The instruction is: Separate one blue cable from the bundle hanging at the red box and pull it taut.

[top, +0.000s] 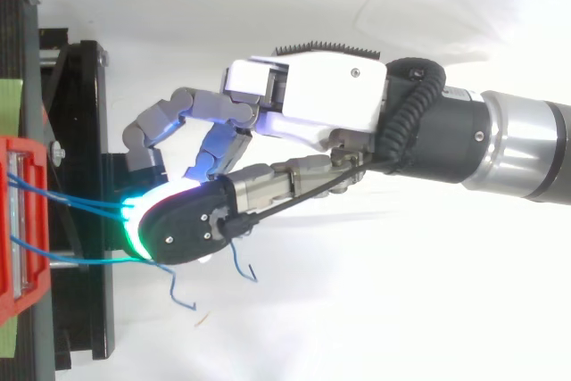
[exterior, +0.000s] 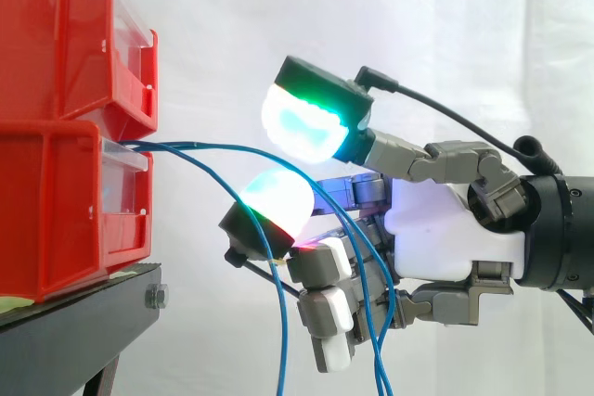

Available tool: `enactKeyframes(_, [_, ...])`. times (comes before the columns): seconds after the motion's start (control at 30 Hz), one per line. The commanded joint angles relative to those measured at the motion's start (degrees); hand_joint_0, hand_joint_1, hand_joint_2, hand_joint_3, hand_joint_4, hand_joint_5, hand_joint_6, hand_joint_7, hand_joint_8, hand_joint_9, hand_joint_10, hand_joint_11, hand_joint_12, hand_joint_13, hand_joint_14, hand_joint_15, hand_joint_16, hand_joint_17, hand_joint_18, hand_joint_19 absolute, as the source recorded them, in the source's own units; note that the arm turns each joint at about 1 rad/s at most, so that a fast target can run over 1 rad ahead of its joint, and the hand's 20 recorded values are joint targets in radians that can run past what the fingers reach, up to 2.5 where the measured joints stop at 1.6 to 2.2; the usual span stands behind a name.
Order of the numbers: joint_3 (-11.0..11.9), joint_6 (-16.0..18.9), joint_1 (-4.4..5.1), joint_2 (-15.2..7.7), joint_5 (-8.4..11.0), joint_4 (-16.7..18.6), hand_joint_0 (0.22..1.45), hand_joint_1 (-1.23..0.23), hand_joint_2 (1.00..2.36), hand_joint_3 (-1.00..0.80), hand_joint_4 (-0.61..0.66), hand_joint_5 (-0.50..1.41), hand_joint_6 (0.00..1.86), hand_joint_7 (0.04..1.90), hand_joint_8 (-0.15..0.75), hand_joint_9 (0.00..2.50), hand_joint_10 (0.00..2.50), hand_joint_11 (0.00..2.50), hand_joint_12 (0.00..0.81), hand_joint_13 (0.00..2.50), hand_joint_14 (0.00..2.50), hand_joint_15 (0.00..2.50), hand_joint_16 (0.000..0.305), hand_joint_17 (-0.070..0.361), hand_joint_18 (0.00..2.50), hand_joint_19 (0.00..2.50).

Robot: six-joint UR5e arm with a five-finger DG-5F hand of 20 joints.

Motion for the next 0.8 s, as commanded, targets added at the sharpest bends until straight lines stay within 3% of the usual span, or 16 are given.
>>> enactKeyframes(0.0, [0.03,-0.07,0.01,0.0,0.0,0.02,0.59,-0.51,1.02,-0.23,0.09,-0.15,0.82,1.13,0.334,1.16,0.02,0.98,0.391,1.13,0.03,0.79,0.046,0.104,0.96,0.72])
enactKeyframes(0.13, [0.03,-0.07,0.01,0.0,0.0,0.02,0.58,-0.61,1.01,-0.1,0.14,-0.16,0.83,1.06,0.375,1.15,0.02,0.95,0.445,1.15,0.02,0.76,0.058,0.13,1.04,0.66])
enactKeyframes(0.27, [0.03,-0.07,0.01,0.0,0.0,0.02,0.59,-0.72,1.01,-0.08,0.14,-0.18,0.85,1.07,0.363,1.1,0.02,0.96,0.437,1.13,0.02,0.76,0.056,0.126,1.01,0.68])
enactKeyframes(0.4, [-0.06,0.01,-0.08,0.0,-0.08,0.1,0.62,-0.76,1.02,-0.18,0.1,-0.2,0.86,1.07,0.315,1.03,0.02,0.99,0.387,1.07,0.02,0.79,0.047,0.105,0.93,0.71])
enactKeyframes(0.53, [-0.15,0.01,-0.61,-0.09,-0.08,-0.25,0.66,-0.81,1.02,-0.24,0.06,-0.21,0.87,1.06,0.303,1.01,0.02,1.0,0.378,1.06,0.03,0.78,0.046,0.103,0.92,0.69])
enactKeyframes(0.77, [-0.15,0.1,-0.61,0.0,-0.26,-1.83,0.71,-0.86,1.01,-0.31,0.03,-0.21,0.89,1.05,0.296,1.0,0.02,0.99,0.371,1.06,0.03,0.77,0.045,0.101,0.93,0.66])
